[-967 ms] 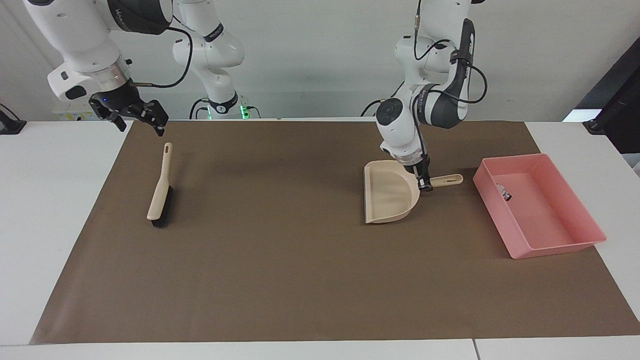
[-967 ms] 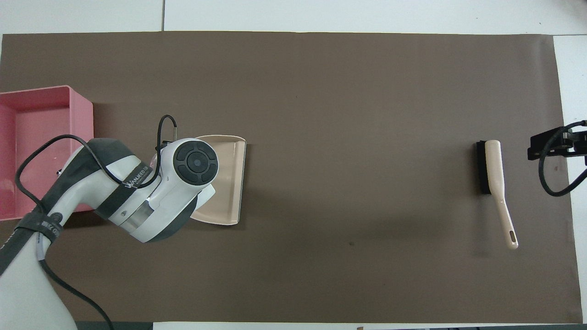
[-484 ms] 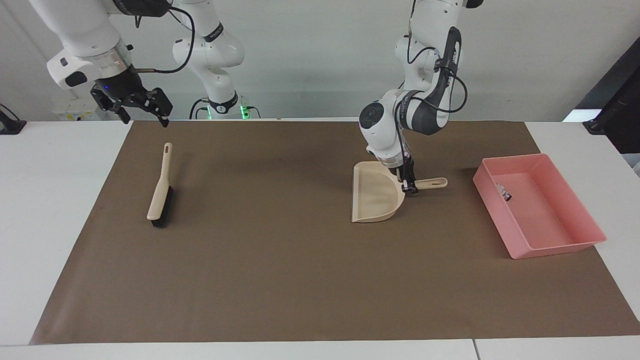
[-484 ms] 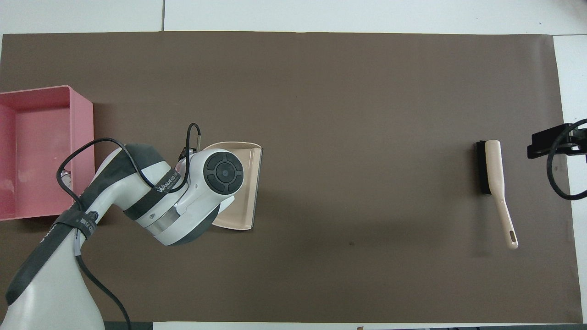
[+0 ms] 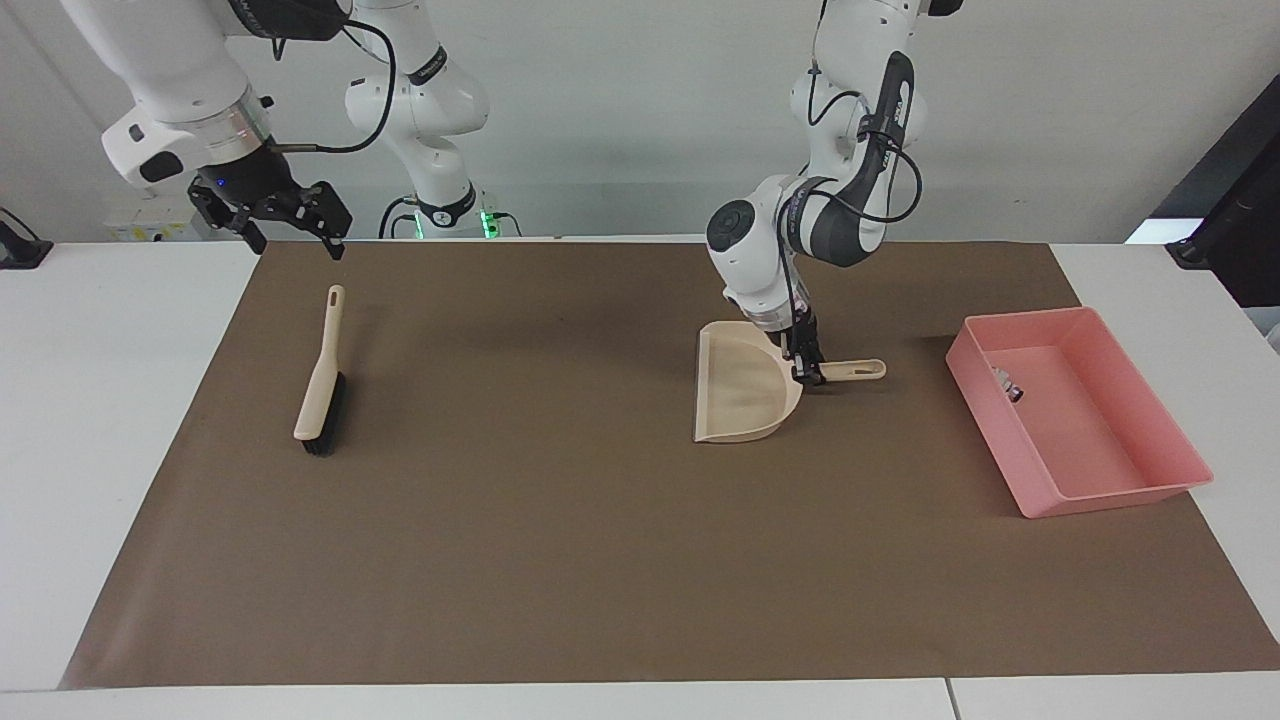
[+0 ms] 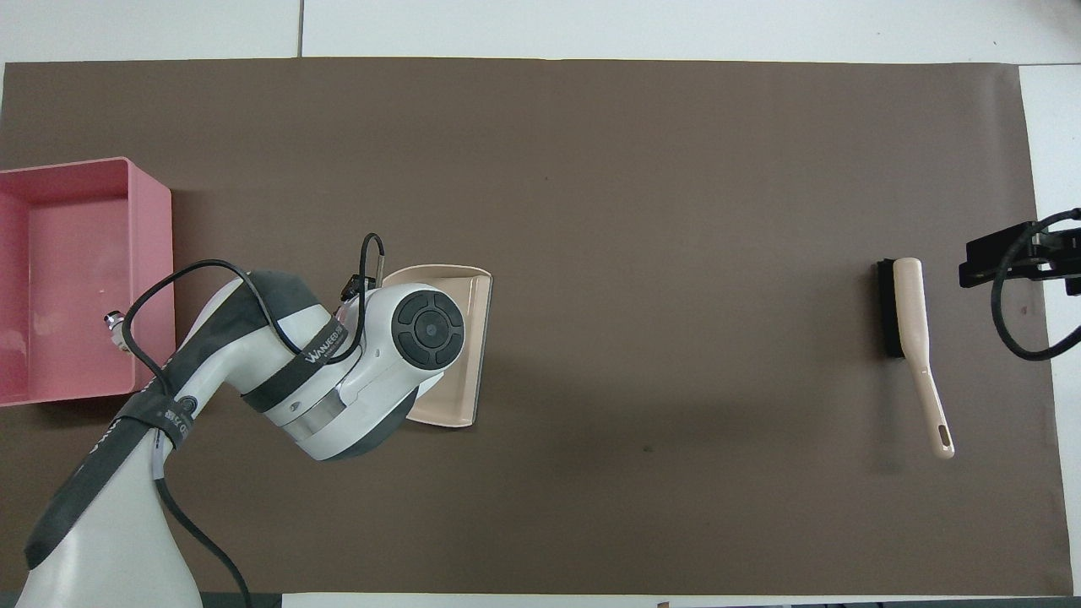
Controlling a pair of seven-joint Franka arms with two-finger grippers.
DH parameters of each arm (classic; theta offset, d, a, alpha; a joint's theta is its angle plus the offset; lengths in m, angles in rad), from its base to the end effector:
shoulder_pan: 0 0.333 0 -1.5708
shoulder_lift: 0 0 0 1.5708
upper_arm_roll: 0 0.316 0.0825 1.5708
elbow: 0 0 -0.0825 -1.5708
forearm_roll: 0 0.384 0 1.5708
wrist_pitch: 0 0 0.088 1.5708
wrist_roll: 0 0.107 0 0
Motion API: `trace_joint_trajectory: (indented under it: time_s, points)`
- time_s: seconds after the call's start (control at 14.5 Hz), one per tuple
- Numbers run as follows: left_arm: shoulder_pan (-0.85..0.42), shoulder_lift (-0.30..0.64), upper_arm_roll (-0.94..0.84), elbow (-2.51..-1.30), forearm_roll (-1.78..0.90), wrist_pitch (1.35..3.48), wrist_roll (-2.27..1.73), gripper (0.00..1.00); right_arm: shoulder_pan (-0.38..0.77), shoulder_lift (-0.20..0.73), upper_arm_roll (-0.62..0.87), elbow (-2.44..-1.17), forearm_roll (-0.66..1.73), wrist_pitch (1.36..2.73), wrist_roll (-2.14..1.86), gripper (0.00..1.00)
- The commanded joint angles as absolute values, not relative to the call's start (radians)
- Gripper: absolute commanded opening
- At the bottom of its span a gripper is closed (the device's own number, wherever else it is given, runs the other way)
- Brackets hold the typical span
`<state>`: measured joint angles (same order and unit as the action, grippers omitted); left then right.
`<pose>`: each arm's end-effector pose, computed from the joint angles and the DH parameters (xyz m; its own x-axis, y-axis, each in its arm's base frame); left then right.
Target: Clean e-waste and dump in bin
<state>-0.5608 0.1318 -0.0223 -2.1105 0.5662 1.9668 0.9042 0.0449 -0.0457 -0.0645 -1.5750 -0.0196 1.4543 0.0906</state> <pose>0.4676 -0.2666 0.3420 -0.1779 -0.8322 -0.5251 -0.9768 0.2138 -0.0078 0.5278 -0.0135 0.6375 0.9910 -0.1119 -0.0732 -0.1105 -0.9936 0.0233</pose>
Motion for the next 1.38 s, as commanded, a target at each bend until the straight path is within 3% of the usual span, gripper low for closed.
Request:
trace_joint_trajectory:
  time_s: [0.0, 0.35, 0.69, 1.11, 1.31]
  points:
    - [-0.557, 0.054, -0.005, -2.114, 0.548, 1.884, 0.879, 1.0, 0.035, -0.035, -0.057, -1.551, -0.018, 1.447, 0.092, 1.0]
    - [-0.471, -0.027, -0.002, -2.097, 0.511, 1.806, 0.707, 1.0, 0.037, -0.035, -0.055, -1.552, -0.018, 1.453, 0.101, 1.0]
    - [-0.27, -0.122, -0.002, -2.094, 0.431, 1.798, 0.66, 1.0, 0.054, -0.038, -0.046, -1.563, -0.028, 1.482, 0.109, 1.0]
    - [-0.039, -0.124, 0.002, -2.033, 0.209, 1.781, 0.266, 1.0, 0.077, -0.034, -0.044, -1.555, -0.044, 1.48, 0.15, 1.0]
    - [0.026, -0.089, 0.002, -1.929, 0.109, 1.775, 0.198, 1.0, 0.075, -0.034, -0.046, -1.557, -0.04, 1.482, 0.149, 1.0]
